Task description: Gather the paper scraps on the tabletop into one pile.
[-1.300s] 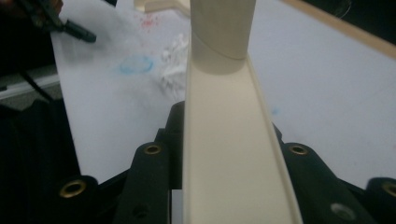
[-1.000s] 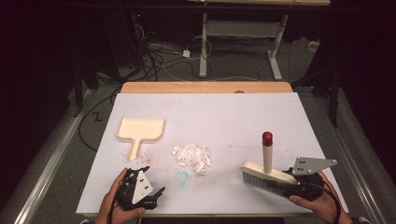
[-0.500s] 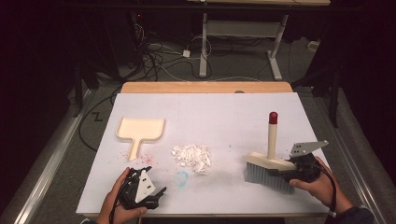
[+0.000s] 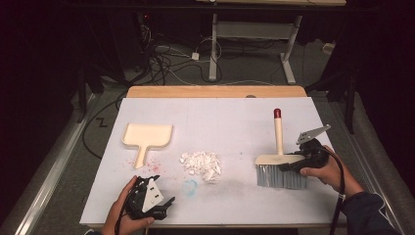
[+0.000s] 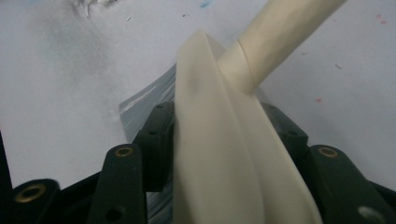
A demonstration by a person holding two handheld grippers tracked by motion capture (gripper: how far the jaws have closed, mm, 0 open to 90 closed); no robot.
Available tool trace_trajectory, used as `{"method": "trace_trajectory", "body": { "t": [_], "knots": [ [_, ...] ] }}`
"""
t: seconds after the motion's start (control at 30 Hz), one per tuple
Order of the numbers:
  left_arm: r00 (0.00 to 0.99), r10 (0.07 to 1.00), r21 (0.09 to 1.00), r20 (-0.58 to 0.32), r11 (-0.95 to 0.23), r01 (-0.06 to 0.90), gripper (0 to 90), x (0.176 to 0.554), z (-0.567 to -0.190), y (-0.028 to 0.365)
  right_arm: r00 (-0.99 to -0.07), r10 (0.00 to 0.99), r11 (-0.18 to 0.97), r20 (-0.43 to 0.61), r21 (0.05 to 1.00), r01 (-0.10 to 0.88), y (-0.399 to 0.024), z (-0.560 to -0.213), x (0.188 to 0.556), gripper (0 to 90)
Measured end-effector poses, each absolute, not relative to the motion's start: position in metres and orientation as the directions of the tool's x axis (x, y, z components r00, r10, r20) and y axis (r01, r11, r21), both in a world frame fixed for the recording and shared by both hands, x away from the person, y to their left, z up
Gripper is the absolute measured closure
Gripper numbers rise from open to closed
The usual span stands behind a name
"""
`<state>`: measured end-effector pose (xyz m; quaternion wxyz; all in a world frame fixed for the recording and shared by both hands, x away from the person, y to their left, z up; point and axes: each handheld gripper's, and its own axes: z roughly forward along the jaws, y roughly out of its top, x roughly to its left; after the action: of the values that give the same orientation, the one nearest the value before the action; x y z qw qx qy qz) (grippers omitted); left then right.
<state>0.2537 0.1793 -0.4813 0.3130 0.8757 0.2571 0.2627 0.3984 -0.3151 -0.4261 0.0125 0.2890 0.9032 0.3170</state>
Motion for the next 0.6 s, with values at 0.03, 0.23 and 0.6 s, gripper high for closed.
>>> {"method": "trace_trajectory", "body": {
  "t": [0.03, 0.23, 0.6],
  "knots": [
    [0.731, 0.613, 0.682, 0.299, -0.674, 0.286, 16.5, 0.254, -0.482, 0.179, -0.835, 0.527, 0.633, 0.159, 0.581, 0.511, -0.316, -0.425, 0.401, 49.8],
    [0.740, 0.603, 0.672, 0.299, -0.683, 0.285, 16.4, 0.255, -0.483, 0.177, -0.812, 0.564, 0.637, 0.152, 0.545, 0.545, -0.318, -0.423, 0.414, 44.9],
    [0.744, 0.594, 0.664, 0.306, -0.693, 0.280, 16.5, 0.254, -0.483, 0.176, -0.723, 0.690, 0.613, -0.028, 0.554, 0.563, -0.318, -0.428, 0.421, 59.4]
  ]
}}
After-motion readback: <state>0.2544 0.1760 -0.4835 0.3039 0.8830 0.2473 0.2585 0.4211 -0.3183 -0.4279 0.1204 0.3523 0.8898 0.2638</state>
